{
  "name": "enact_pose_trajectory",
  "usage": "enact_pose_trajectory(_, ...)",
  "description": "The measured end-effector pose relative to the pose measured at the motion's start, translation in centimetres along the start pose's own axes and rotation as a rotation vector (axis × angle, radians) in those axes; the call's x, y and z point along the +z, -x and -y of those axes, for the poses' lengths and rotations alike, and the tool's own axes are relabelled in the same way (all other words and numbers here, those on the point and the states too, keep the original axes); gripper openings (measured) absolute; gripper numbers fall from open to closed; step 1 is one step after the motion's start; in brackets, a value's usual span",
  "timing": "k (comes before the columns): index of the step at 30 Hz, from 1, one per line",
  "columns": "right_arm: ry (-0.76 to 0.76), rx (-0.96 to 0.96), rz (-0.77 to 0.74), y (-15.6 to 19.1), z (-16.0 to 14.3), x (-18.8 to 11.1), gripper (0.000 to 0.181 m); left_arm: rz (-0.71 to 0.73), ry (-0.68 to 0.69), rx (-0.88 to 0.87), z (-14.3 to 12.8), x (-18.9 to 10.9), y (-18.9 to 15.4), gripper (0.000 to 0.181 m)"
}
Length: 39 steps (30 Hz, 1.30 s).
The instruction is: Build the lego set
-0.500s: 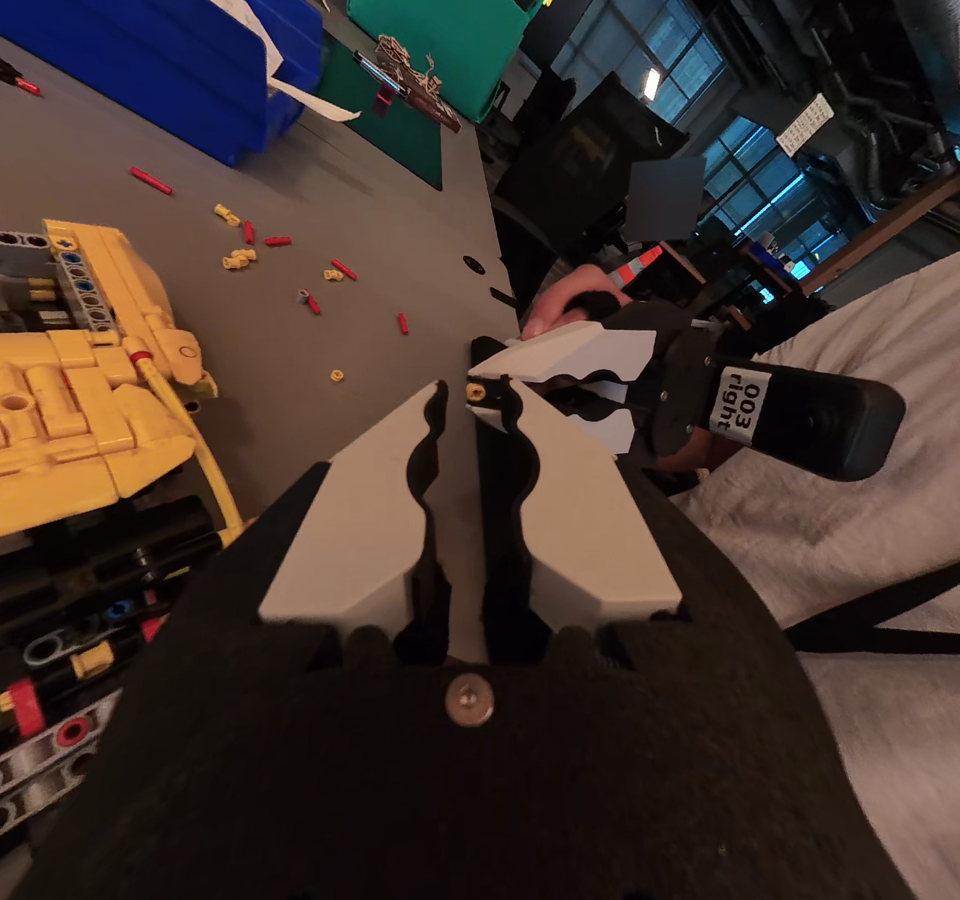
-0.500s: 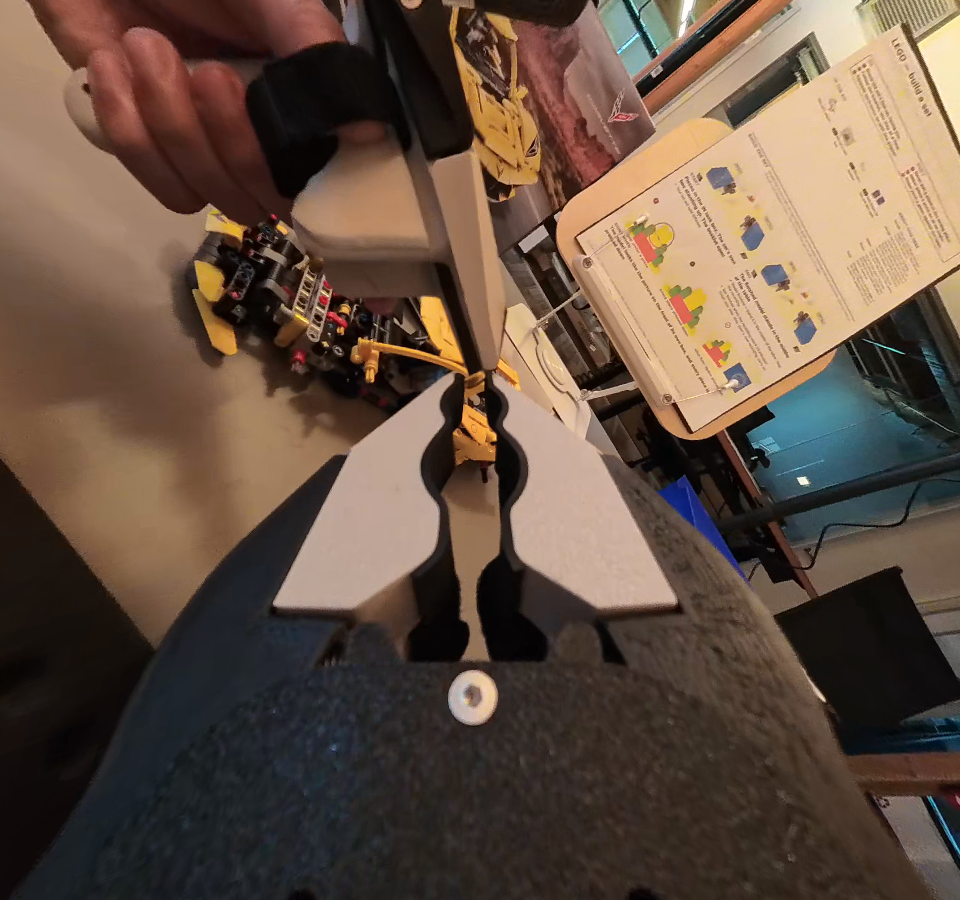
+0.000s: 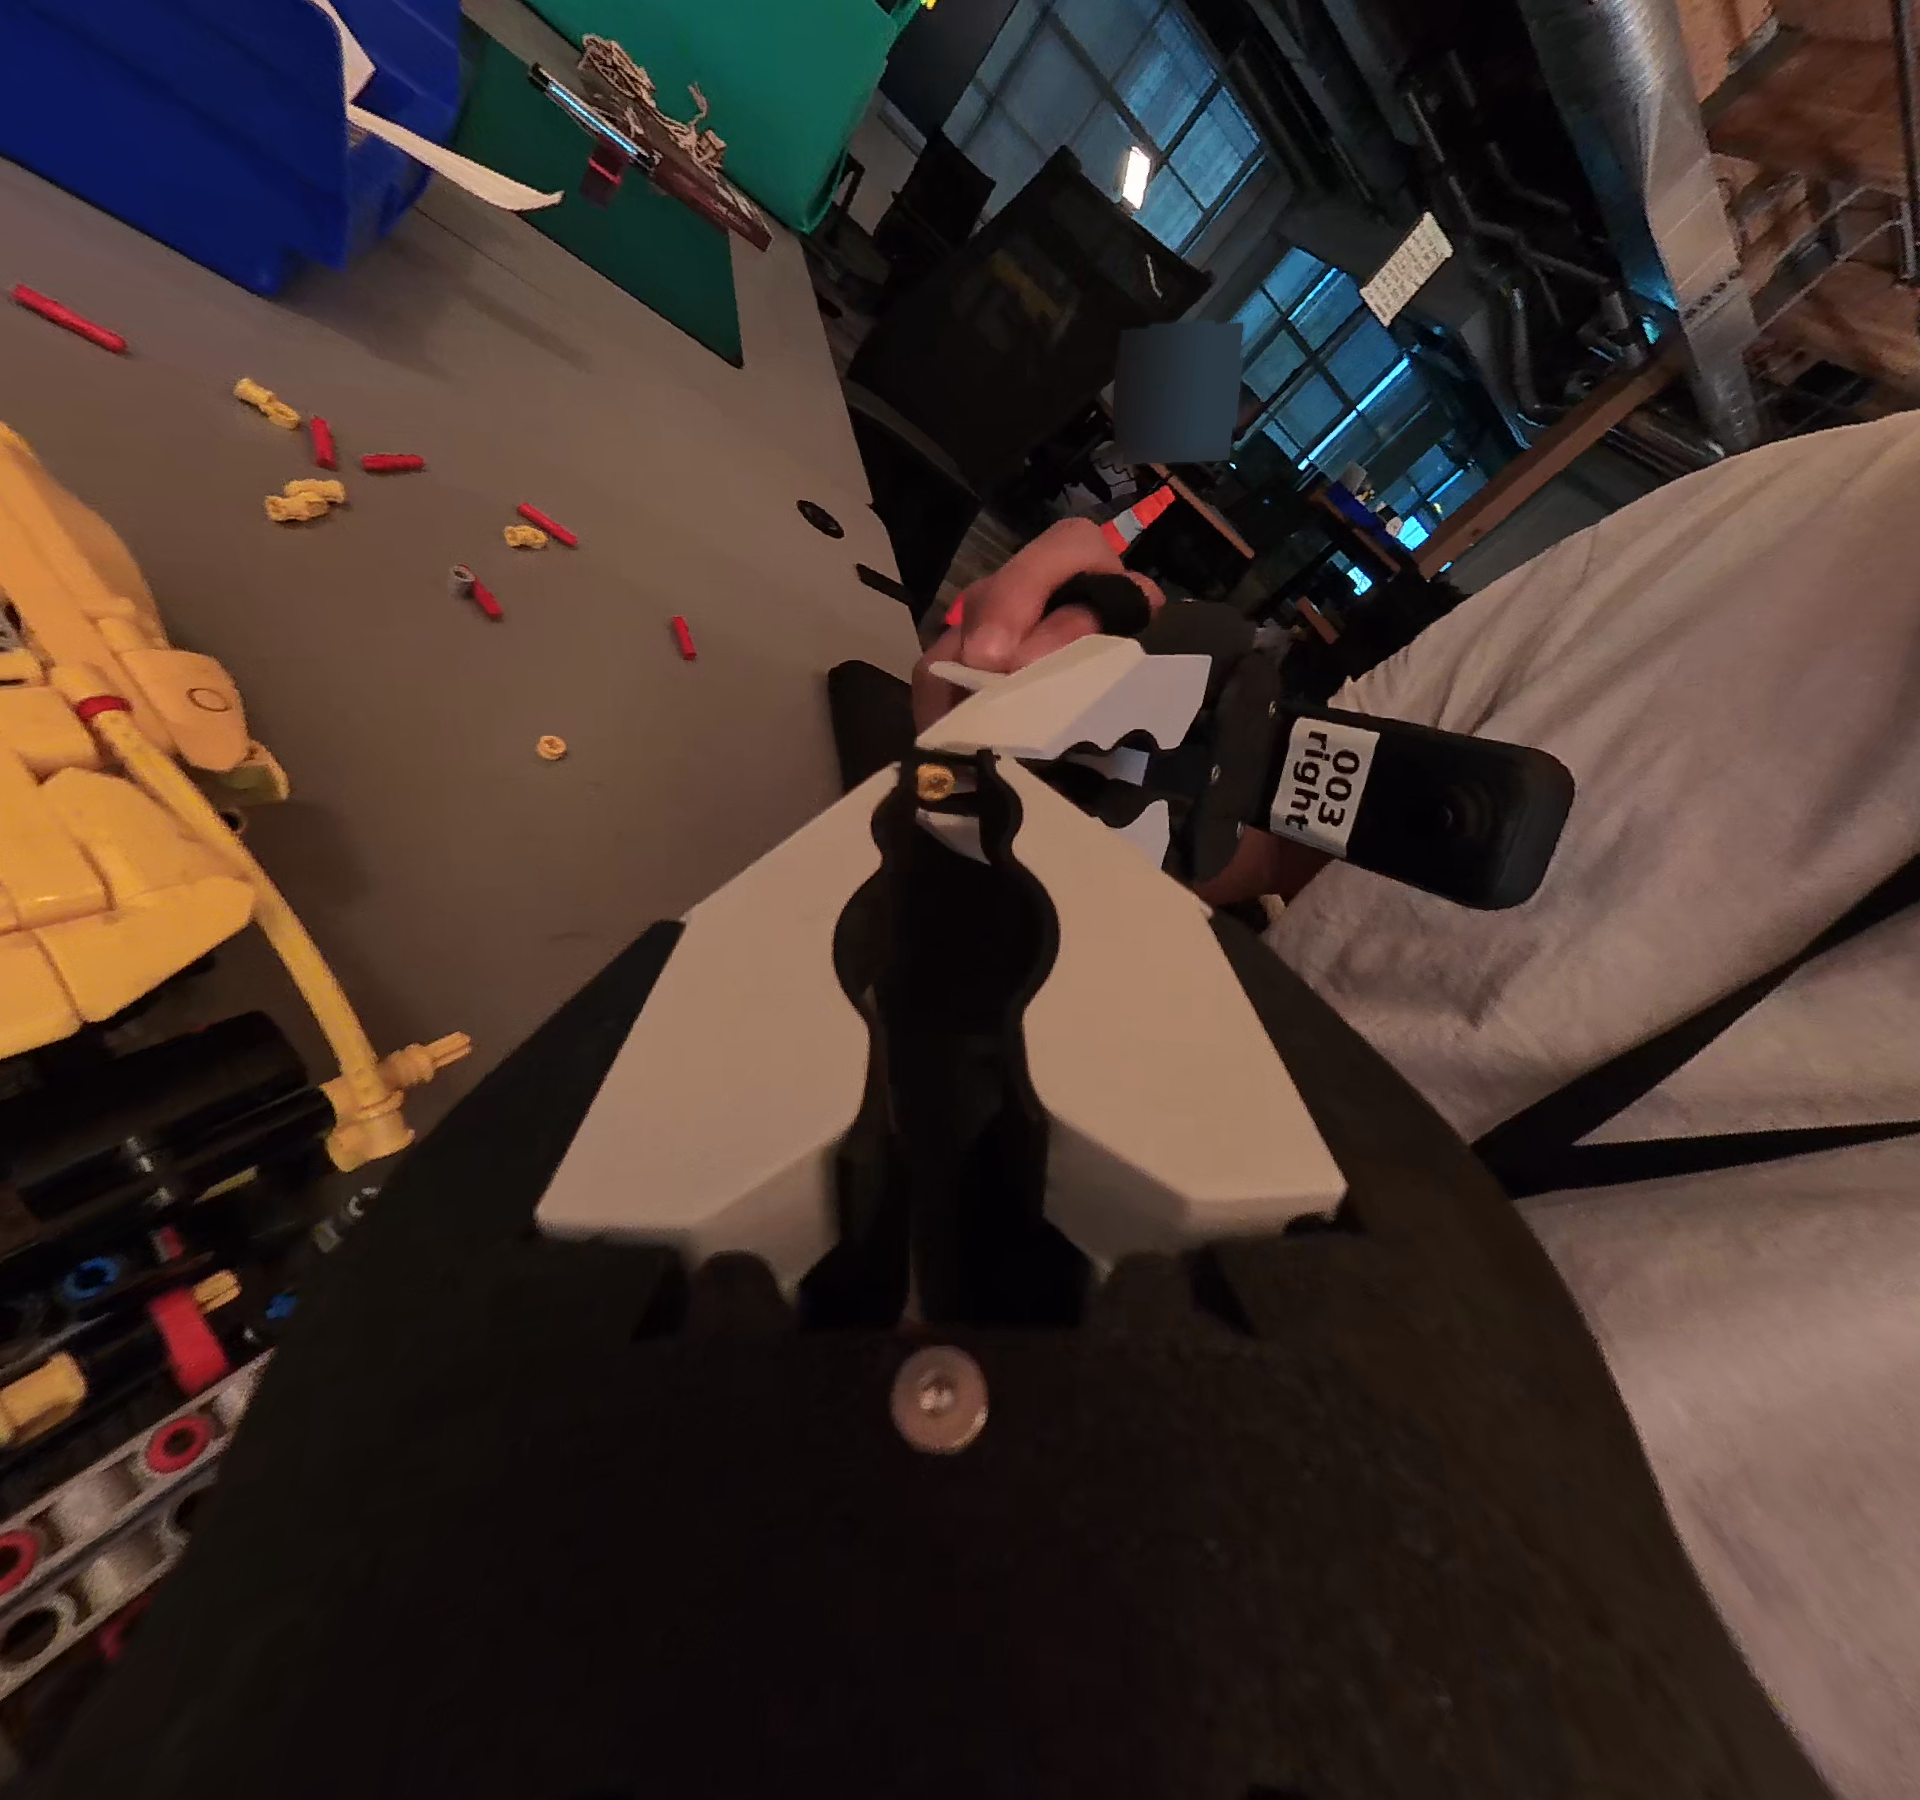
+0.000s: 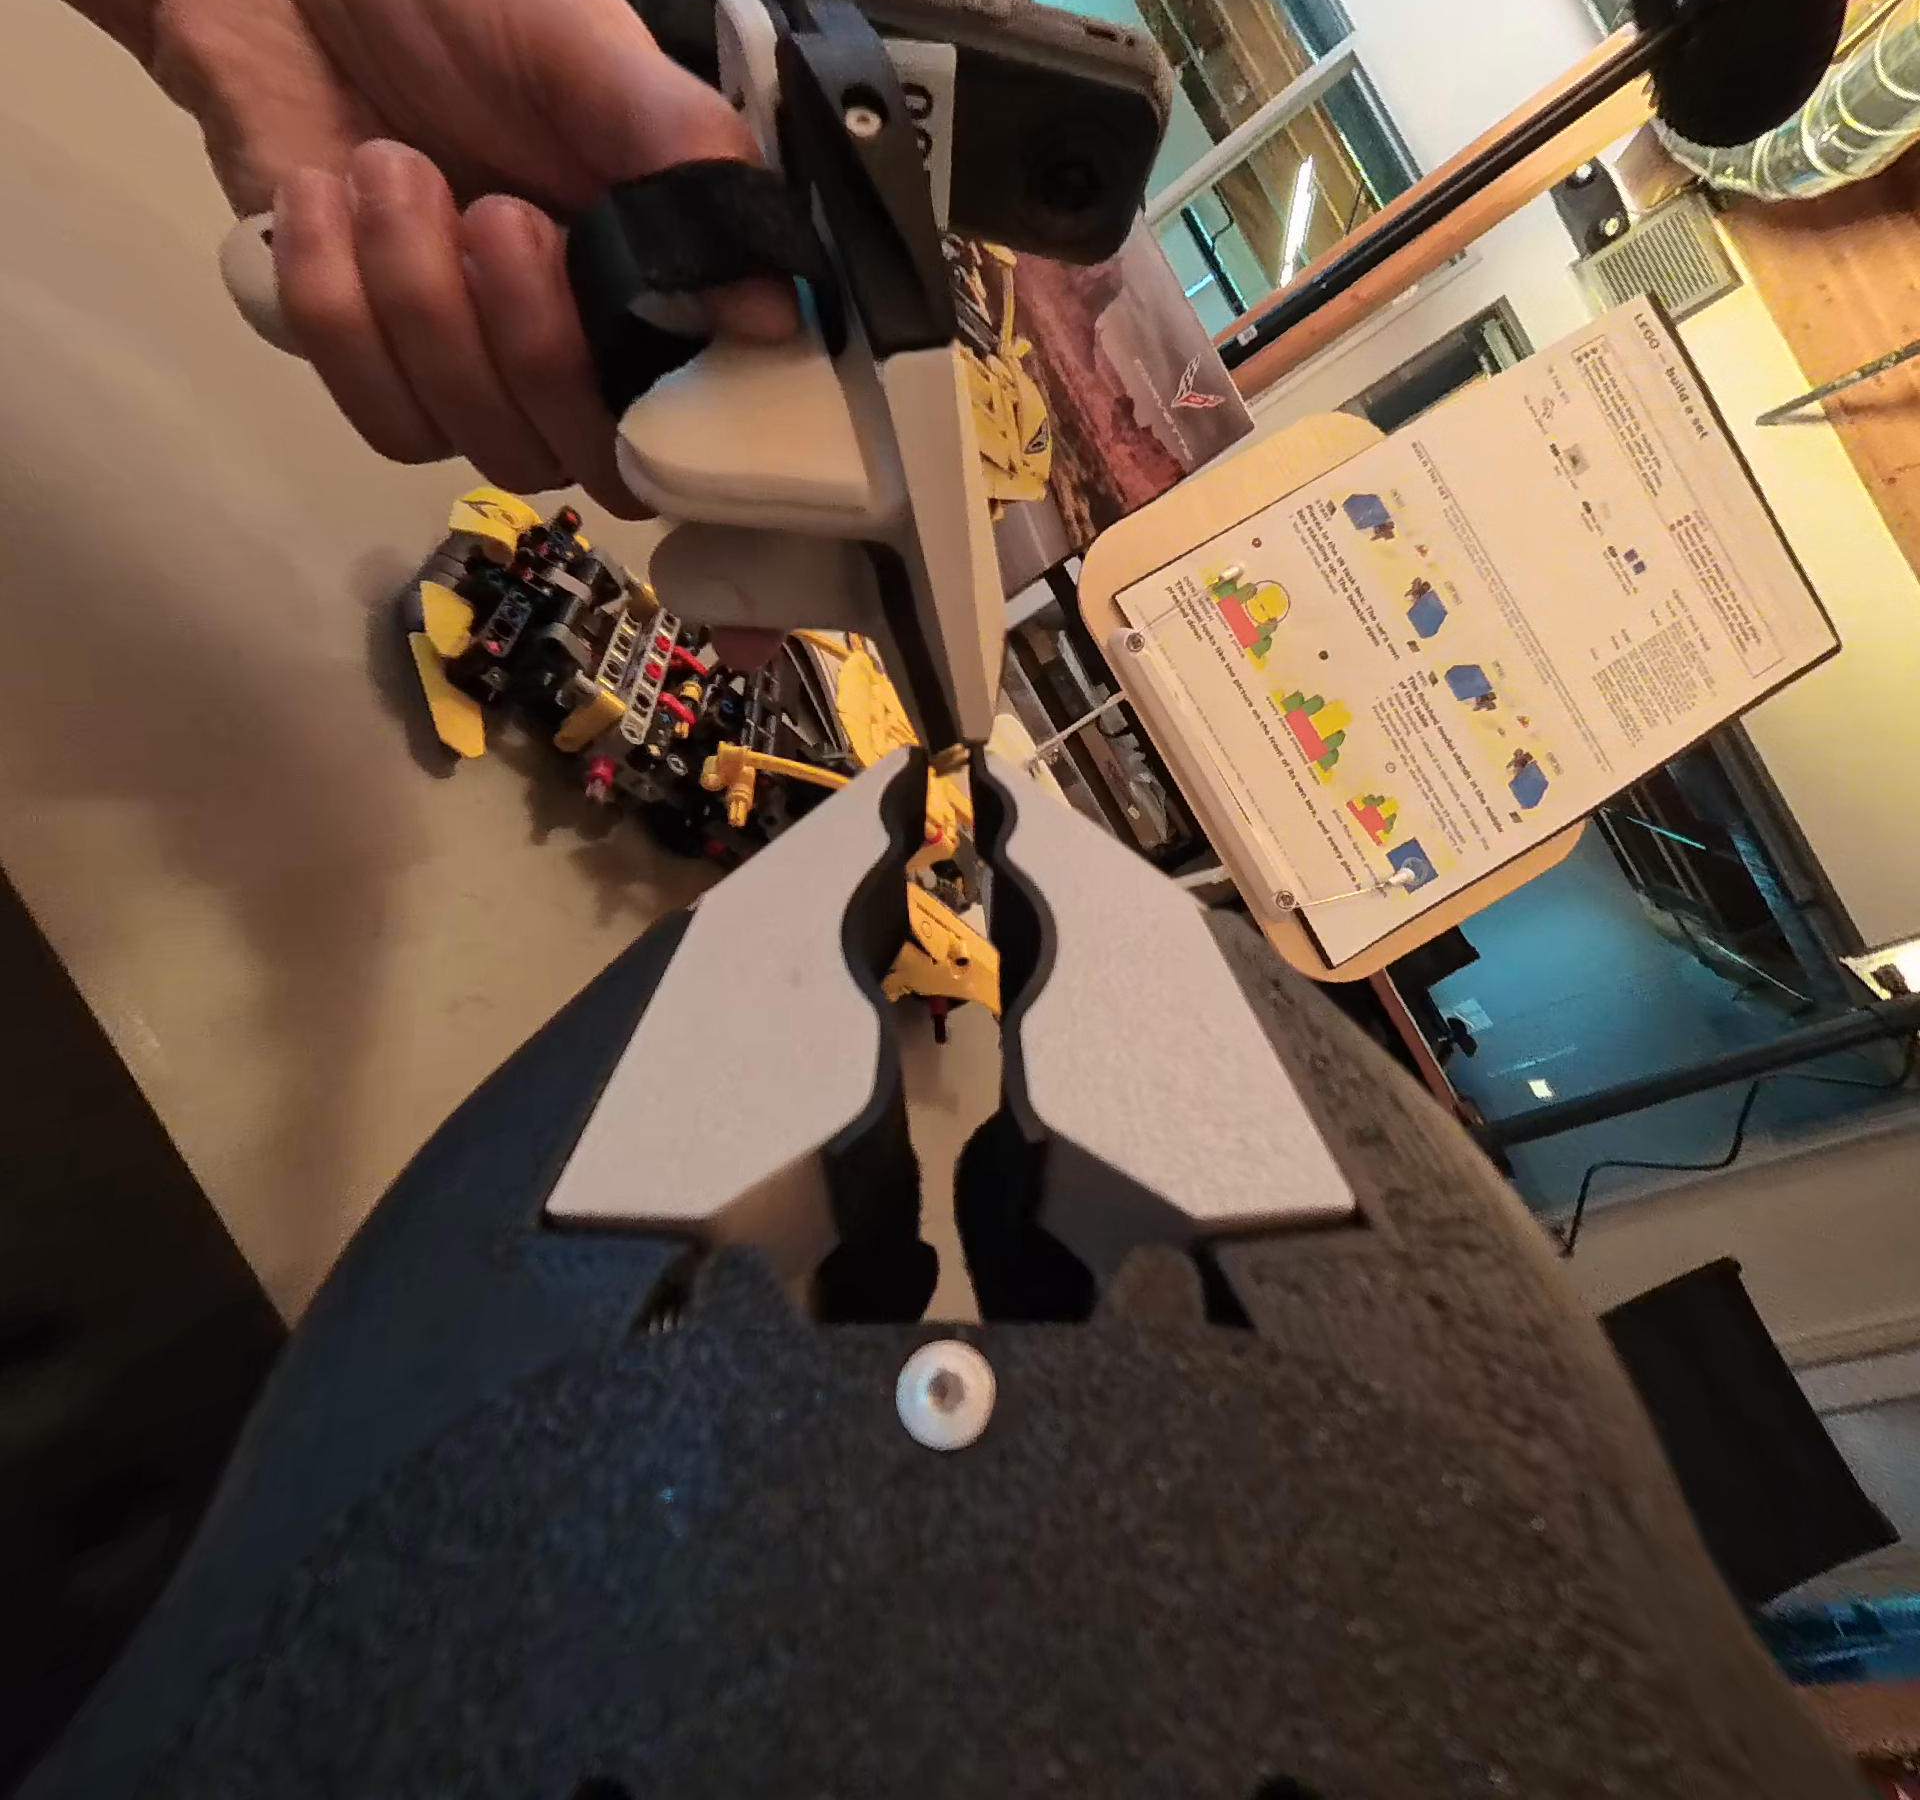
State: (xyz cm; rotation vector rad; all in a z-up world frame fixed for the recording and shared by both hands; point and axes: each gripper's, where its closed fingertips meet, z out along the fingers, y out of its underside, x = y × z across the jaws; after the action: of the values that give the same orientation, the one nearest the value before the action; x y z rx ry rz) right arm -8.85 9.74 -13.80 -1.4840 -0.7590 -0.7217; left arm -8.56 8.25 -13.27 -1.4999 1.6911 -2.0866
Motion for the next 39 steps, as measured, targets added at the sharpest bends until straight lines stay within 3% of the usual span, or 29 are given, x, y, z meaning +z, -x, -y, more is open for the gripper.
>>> enact_pose_trajectory(20,-0.224,0.209,0.278,-0.5,2.7,-1.8,0.014,-0.367,-0.087,-0.125,0.8,-0.8,-3.0,0.005)
enact_pose_trajectory(33,-0.23,0.135,0.275,-0.3,2.7,-1.7,0.007,-0.388,-0.053,-0.148,0.0,-0.2,-3.1,0.005)
enact_pose_trajectory(39,-0.144,0.162,0.3,0.1,1.1,-1.1,0.006,-0.235,-0.019,-0.082,-0.6,0.2,-1.5,0.01)
